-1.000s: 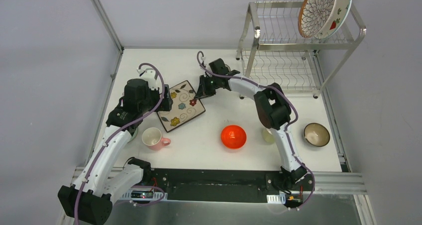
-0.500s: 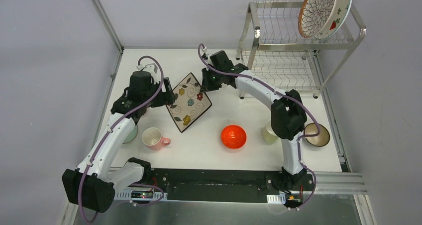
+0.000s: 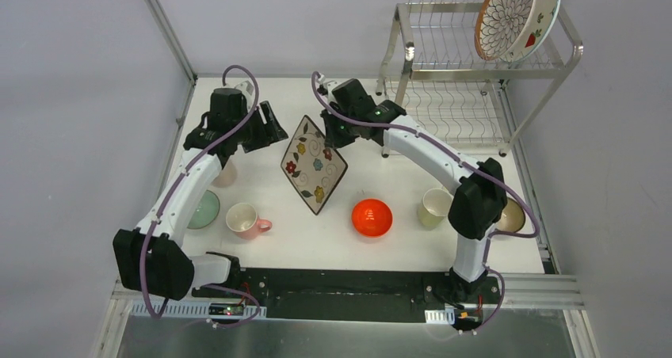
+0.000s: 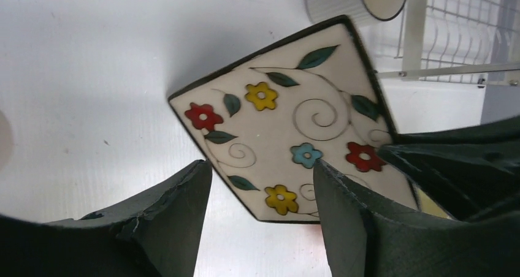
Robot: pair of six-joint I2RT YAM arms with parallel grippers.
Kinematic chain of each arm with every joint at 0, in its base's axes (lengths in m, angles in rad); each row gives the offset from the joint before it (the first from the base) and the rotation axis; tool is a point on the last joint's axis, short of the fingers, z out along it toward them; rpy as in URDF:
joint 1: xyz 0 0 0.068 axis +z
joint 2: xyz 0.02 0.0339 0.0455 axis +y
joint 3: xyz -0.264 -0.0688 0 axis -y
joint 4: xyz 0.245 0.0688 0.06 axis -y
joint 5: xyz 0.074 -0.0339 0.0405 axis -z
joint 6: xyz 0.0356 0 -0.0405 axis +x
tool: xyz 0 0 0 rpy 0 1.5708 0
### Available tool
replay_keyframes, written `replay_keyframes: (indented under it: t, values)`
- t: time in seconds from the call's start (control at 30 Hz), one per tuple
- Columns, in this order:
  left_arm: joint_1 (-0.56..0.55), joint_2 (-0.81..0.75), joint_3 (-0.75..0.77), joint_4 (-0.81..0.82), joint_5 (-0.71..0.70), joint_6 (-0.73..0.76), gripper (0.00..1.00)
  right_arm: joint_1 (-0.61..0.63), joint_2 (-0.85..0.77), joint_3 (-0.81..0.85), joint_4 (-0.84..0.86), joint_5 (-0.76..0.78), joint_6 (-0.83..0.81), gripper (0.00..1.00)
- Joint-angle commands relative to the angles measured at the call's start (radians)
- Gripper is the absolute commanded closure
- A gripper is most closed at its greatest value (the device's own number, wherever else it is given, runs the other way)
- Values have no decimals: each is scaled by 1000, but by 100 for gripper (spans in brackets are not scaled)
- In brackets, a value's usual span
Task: Load the mixed dishes into the dish rack
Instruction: Pick up the plate at the center of the board.
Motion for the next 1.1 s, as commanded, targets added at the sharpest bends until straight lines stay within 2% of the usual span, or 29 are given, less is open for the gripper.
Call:
replay_keyframes:
  t: [0.0,0.1,0.3,0.5,0.87,1.07]
  values:
    - [11,51,-38,8,91,-22,38,-6,-144,-14,62,49,17,100]
    - [11,99,-81,25,135,-34,39,-3,-182,-60,82,67,15,100]
    - [10,170,-163,90,241,-72,48,-2,-199,-73,76,74,30,100]
    - [-23,200,-233,140,215,-77,56,-1,-206,-100,80,60,80,100]
    - [-117,332,-240,191,137,-69,61,-1,-245,-213,172,-3,156,100]
    - [-120,358,-254,202,123,-59,65,-2,-249,-257,226,-68,196,100]
